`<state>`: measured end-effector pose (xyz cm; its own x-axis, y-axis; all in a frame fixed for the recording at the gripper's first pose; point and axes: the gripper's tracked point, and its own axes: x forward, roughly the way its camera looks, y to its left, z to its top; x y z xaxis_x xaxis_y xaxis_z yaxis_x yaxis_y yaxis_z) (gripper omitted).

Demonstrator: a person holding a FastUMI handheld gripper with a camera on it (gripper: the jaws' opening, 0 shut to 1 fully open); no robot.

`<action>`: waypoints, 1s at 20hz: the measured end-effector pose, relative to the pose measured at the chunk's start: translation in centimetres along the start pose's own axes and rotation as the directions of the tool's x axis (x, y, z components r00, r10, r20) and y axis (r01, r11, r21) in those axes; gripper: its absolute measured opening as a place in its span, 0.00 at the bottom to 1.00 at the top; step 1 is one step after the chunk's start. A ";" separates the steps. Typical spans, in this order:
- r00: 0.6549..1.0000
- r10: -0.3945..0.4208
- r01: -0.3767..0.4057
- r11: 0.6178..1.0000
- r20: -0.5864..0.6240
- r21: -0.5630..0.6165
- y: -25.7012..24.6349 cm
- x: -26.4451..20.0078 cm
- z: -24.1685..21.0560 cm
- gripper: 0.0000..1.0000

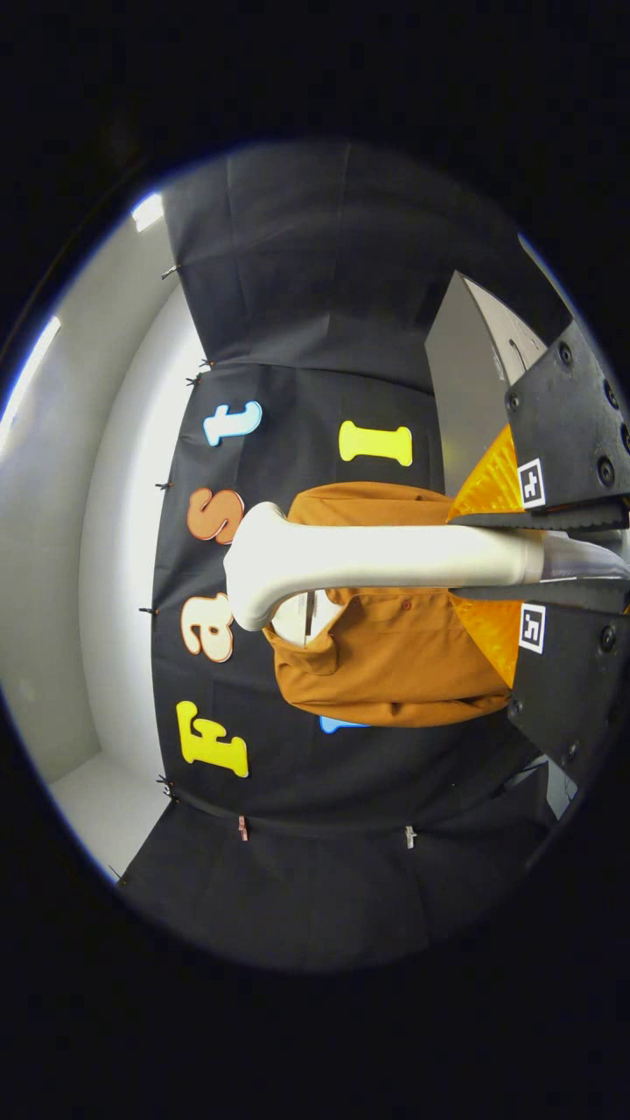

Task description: Iron the clothes twice with a garment steamer, once on the left side and once on the right side.

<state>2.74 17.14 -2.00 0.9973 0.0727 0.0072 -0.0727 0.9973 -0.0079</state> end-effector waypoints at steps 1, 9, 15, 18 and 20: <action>1.000 -0.001 0.001 1.000 0.005 0.002 -0.6 -0.4 0.3 0.25; 0.999 -0.044 0.043 0.999 0.018 0.029 -5.4 -1.1 2.1 0.25; 0.997 -0.064 0.063 0.998 0.039 0.027 -6.8 -1.0 3.3 0.25; 0.997 -0.057 0.056 0.998 0.046 0.027 -6.6 -0.9 3.6 0.25; 0.998 -0.053 0.051 0.998 0.047 0.027 -6.4 -0.8 3.7 0.25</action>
<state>2.36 10.72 1.70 0.9983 0.0204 0.0541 -0.0214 0.9996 0.0192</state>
